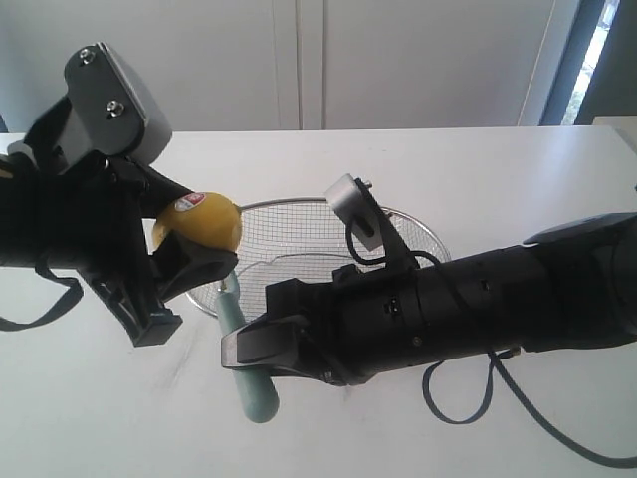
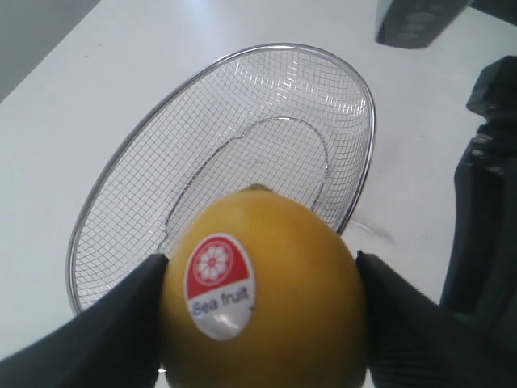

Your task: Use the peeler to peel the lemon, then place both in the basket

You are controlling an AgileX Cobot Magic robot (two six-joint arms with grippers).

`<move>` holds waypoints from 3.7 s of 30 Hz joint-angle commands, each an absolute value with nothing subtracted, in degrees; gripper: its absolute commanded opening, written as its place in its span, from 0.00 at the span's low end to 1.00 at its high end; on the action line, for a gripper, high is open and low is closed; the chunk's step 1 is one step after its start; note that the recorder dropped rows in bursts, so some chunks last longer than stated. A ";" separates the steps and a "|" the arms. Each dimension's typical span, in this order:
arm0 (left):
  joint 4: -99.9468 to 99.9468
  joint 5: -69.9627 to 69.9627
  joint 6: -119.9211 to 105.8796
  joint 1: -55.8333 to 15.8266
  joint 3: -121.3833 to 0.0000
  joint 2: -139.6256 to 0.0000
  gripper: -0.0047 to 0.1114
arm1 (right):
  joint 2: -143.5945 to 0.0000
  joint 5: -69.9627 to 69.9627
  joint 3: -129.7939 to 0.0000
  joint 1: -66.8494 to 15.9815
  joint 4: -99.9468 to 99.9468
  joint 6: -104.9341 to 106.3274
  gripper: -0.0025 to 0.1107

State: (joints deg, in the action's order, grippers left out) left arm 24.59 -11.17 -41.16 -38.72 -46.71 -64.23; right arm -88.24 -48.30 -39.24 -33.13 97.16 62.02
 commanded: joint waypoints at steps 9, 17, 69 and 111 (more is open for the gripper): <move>25.72 -9.70 -42.29 -39.09 -46.45 -65.62 0.04 | -88.19 -48.14 -39.56 -33.27 97.56 62.90 0.02; 25.72 -9.91 -42.29 -39.09 -46.45 -65.62 0.04 | -88.07 -47.14 -39.56 -33.13 97.56 63.00 0.02; 25.72 -10.46 -42.05 -39.09 -46.45 -65.62 0.04 | -73.96 -42.67 -39.56 -28.49 91.40 58.14 0.02; 25.72 -11.64 -42.05 -39.09 -46.45 -65.62 0.04 | -92.06 -49.19 -39.30 -28.61 96.30 68.18 0.02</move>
State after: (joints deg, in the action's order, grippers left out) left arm 24.59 -11.50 -42.25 -38.72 -46.71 -65.92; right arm -91.59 -45.20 -39.24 -28.66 92.79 65.17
